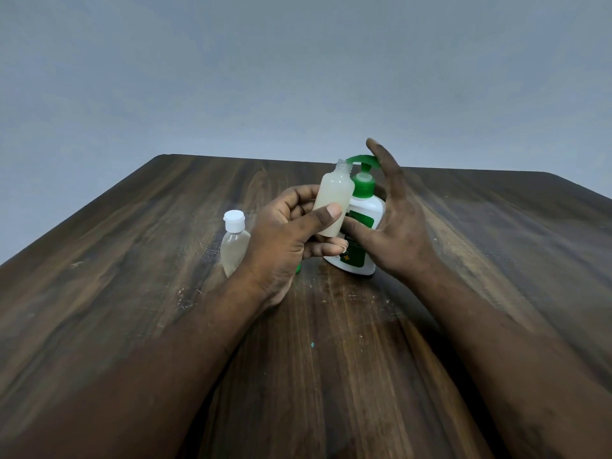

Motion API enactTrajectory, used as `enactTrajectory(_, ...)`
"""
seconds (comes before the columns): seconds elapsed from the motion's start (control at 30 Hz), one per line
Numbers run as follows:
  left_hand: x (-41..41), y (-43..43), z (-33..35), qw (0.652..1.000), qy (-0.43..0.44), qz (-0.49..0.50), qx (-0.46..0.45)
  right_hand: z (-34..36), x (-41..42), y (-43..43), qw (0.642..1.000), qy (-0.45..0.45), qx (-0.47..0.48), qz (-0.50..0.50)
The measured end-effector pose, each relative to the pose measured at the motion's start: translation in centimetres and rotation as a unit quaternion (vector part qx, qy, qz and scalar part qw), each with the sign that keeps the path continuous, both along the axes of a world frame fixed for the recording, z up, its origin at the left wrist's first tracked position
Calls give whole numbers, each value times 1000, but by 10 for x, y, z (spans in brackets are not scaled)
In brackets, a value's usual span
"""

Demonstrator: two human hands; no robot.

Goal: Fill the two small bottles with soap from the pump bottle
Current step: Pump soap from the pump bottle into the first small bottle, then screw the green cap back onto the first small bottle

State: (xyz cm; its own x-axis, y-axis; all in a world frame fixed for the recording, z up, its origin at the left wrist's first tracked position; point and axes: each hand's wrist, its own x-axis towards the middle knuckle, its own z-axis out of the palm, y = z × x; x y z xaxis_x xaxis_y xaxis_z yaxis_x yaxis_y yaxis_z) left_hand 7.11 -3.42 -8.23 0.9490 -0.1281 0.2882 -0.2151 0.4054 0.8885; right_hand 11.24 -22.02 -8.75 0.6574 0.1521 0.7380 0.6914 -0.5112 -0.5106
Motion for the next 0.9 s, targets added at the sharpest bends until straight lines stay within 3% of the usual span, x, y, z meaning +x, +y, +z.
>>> enactTrajectory(0.2,-2,2,-2,998,-11,48,42,1,-2,1,1000,16,15,2)
enactTrajectory(0.43,-9,3,-3,983,-28,101,150,2,-5,-9,998,44,26,-27)
enactTrajectory(0.67,-24,8,-9,942,-32,178,284,5,-8,-13,996,81,40,-28)
enactTrajectory(0.9,-41,14,-17,892,-54,195,405,5,-13,-15,992,116,47,-22)
